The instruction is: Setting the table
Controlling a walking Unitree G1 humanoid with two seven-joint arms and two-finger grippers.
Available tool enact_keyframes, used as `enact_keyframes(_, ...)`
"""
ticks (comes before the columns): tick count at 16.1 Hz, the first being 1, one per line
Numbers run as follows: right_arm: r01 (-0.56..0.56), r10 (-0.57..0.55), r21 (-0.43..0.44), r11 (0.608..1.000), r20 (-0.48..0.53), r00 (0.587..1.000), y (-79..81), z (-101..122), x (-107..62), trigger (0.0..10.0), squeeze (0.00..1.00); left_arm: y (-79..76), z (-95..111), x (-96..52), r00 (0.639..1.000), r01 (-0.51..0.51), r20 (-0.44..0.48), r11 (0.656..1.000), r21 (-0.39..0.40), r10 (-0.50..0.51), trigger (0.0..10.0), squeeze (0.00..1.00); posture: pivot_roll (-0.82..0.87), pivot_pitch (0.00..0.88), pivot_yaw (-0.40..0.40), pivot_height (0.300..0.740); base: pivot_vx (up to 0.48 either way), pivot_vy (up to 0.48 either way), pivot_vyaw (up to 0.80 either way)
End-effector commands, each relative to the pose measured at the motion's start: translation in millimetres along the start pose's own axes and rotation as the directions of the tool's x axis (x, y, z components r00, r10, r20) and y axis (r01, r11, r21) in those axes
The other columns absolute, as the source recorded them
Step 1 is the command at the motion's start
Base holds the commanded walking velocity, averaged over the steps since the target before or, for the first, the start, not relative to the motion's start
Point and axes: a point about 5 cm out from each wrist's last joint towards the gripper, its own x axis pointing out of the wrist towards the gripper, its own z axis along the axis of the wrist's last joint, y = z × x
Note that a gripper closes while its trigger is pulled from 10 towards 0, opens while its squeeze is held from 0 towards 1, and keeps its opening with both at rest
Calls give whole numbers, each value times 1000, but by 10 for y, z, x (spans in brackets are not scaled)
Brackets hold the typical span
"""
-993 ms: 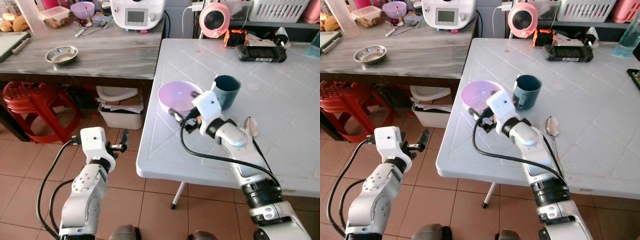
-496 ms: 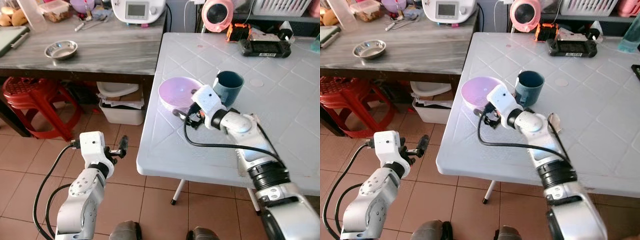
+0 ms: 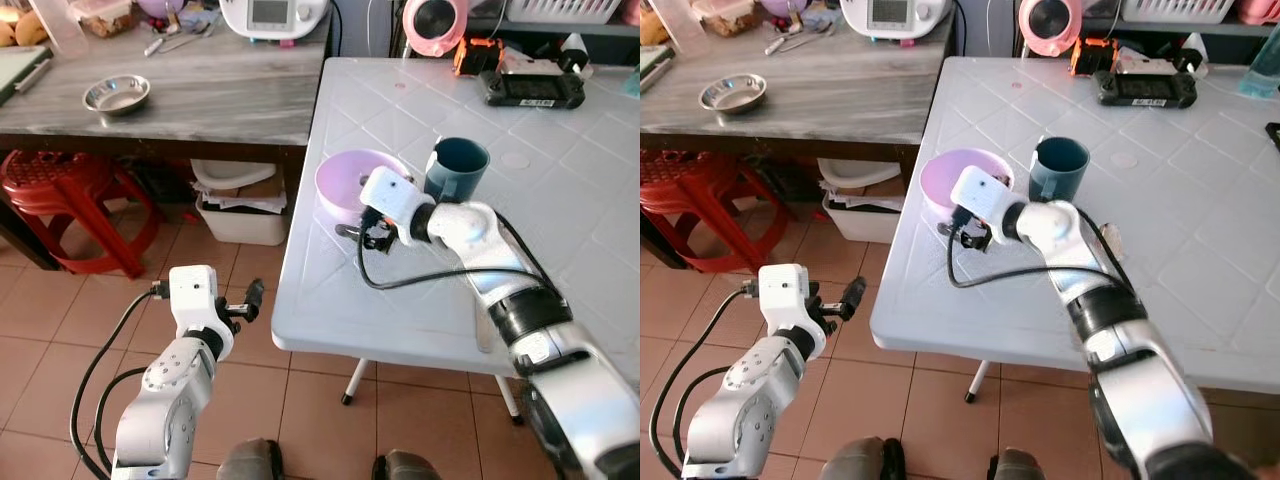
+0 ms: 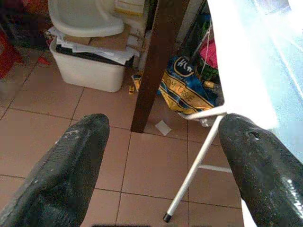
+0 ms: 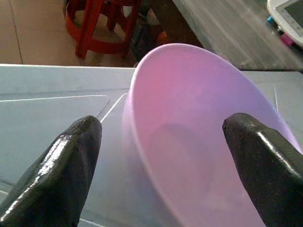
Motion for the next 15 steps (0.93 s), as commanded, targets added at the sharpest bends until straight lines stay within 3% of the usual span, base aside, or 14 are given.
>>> enact_keyframes(1, -42, 40, -47, 998, -26, 999, -34, 10, 6, 10000, 0, 28, 12, -6, 1000, -9, -8, 1000, -1, 9, 10000, 0, 37, 98, 70, 740, 0, 0, 0)
enact_keyframes(2, -70, 67, -53, 996, -47, 997, -39, -11, 2, 3412, 0, 28, 5, -5, 1000, -9, -15, 1000, -3, 9, 10000, 0, 36, 99, 70, 740, 0, 0, 0)
enact_keyframes(3, -108, 104, -65, 992, -60, 993, -35, -32, -7, 0, 0, 24, -16, -2, 999, -8, -33, 1000, -3, 8, 10000, 0, 34, 100, 71, 740, 0, 0, 0)
enact_keyframes(7, -205, 197, -106, 973, -78, 977, 21, -86, -22, 0, 0, 21, -27, 5, 999, -8, -45, 1000, -5, 8, 10000, 0, 34, 100, 69, 740, 0, 0, 0)
enact_keyframes(9, -207, 194, -151, 967, -97, 976, 19, -106, -18, 0, 0, 20, -28, 7, 999, -10, -47, 1000, -7, 10, 10000, 0, 34, 102, 69, 740, 0, 0, 0)
enact_keyframes(15, -222, 206, -170, 960, -107, 973, -3, -145, -33, 0, 0, 24, -22, 10, 999, -16, -49, 1000, -17, 16, 10000, 0, 35, 100, 67, 740, 0, 0, 0)
